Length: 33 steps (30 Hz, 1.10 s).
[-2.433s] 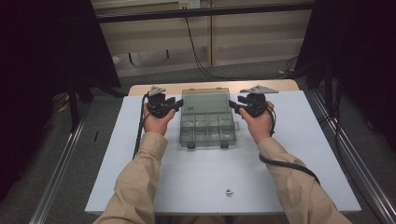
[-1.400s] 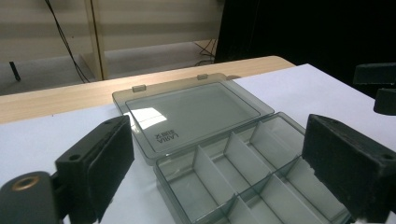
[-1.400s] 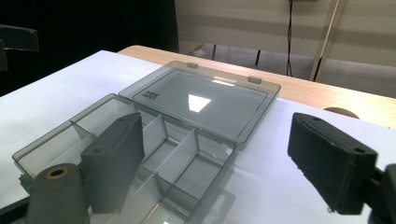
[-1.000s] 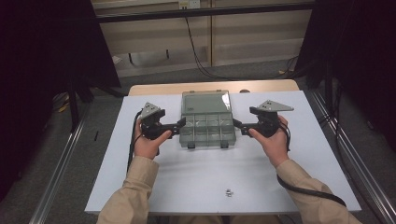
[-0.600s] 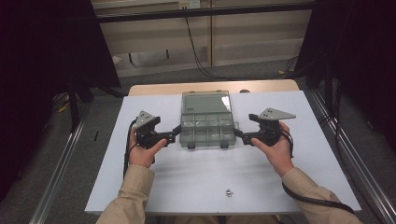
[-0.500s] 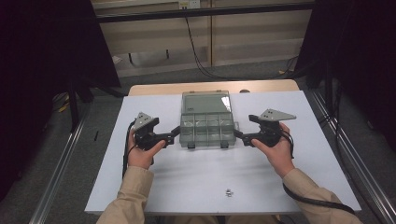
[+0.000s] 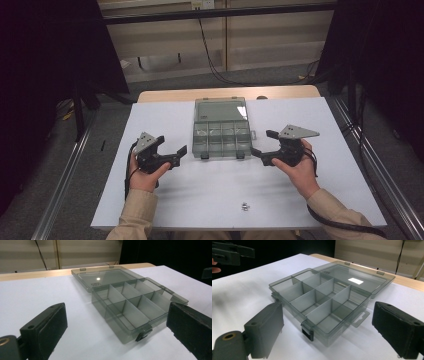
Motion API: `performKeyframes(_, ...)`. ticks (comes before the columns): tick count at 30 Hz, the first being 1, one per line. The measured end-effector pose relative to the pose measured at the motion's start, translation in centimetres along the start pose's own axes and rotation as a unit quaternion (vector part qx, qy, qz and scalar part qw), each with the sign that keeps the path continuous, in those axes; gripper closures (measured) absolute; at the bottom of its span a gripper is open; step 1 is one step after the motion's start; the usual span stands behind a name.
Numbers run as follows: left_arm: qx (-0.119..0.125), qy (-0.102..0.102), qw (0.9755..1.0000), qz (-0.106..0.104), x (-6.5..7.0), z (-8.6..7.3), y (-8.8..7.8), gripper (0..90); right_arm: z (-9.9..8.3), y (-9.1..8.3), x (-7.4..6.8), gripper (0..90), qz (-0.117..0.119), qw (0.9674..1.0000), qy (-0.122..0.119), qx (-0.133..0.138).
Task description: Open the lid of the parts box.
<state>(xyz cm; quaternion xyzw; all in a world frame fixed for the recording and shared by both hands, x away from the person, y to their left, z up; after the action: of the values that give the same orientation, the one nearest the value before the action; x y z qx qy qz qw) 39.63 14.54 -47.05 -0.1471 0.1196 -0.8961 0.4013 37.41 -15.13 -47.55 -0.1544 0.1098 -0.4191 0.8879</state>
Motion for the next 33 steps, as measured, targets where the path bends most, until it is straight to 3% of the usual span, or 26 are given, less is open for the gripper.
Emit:
performKeyframes(12, 0.009, -0.005, 0.9999, 0.0, -0.1, -0.7, -1.5, 3.2, -1.2, -1.0, -1.2, 9.5, 0.014, 0.9998, -0.017, -0.004)
performKeyframes(22, 0.016, 0.004, 0.9999, 0.003, -0.2, -1.3, -2.5, 3.1, -2.4, -2.3, -1.1, 9.1, 0.016, 0.9997, -0.014, -0.007)
performKeyframes(33, 0.026, 0.011, 0.9996, -0.003, 0.1, -1.8, -4.0, 2.5, -3.1, -3.2, -2.9, 8.7, 0.037, 0.9988, -0.029, -0.01)
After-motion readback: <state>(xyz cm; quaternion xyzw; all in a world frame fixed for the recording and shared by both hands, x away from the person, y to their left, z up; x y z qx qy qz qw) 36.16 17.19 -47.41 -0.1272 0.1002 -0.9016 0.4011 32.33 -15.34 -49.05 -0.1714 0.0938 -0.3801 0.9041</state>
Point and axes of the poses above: each handheld gripper's, and its own axes: y roughly forward along the jaws, z roughly out of its top, x roughly to its right, the point moved 9 cm from there along y, roughly forward along the jaws, and after that the axes turned 3 degrees about -z, right-handed, at the moved point
